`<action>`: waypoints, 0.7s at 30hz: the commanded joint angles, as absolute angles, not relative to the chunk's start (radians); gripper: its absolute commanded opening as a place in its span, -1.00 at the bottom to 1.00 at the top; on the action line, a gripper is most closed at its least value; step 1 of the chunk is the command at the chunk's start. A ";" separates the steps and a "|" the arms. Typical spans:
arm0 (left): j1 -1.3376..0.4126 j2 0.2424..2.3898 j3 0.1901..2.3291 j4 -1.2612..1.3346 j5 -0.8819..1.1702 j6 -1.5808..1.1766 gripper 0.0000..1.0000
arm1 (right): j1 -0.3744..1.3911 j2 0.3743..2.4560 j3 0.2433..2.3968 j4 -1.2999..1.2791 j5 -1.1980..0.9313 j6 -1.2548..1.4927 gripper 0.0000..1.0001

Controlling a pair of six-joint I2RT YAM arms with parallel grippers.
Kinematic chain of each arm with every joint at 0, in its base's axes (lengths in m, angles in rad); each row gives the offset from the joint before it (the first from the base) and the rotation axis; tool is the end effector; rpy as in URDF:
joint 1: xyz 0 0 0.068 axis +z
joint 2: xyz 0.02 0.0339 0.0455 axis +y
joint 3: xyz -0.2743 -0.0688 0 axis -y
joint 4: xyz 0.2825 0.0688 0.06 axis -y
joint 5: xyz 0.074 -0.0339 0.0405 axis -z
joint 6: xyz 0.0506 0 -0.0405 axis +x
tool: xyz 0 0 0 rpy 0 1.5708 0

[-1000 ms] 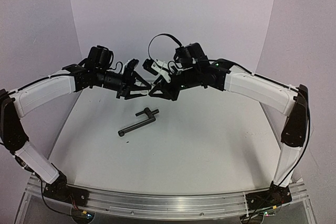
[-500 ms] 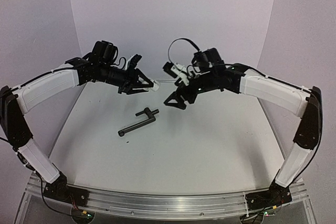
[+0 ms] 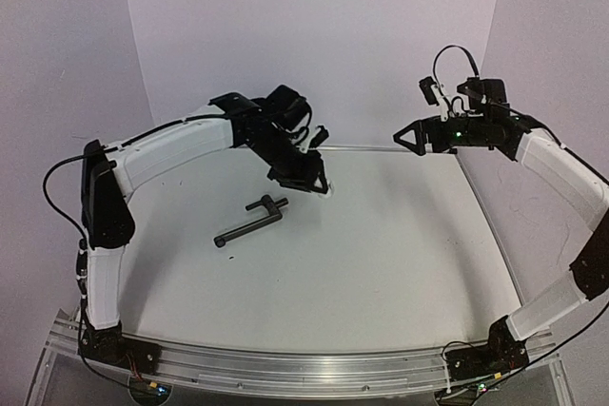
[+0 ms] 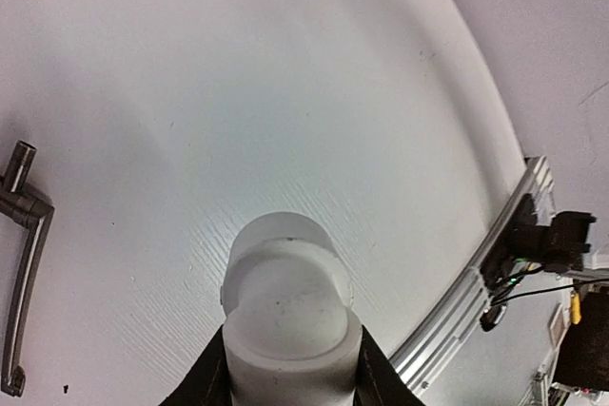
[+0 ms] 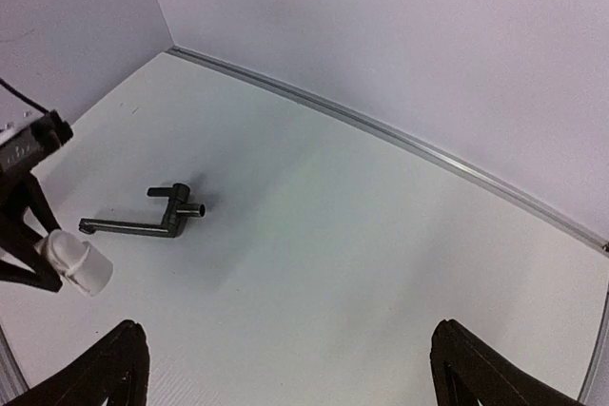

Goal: Install the water faucets

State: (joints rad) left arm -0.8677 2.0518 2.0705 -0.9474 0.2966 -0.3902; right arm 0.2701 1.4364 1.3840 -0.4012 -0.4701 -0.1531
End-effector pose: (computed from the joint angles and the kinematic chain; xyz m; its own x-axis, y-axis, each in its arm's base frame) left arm 0.3130 -0.3922 0.3239 -0.7994 0.3806 -0.4648 0.5824 0.6808 -0.4443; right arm 0.3558 0.1223 0.3783 -0.3213 -0.2300 -0.9186 -0.6873 0.7239 0.0591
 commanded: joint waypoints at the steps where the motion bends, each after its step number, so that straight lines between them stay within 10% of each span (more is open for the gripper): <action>1: -0.923 2.180 2.238 -1.108 0.117 -0.359 -0.83 | 0.232 1.415 1.352 -0.390 -0.481 -0.093 0.97; 21: -0.960 2.586 2.529 -1.171 0.049 -0.448 -0.80 | 0.216 1.410 1.290 -0.388 -0.495 -0.114 0.97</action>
State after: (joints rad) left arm -0.9565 2.5837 2.4928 -1.1570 0.0912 -0.4284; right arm 0.2184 1.4361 1.2955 -0.4110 -0.4744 -0.1110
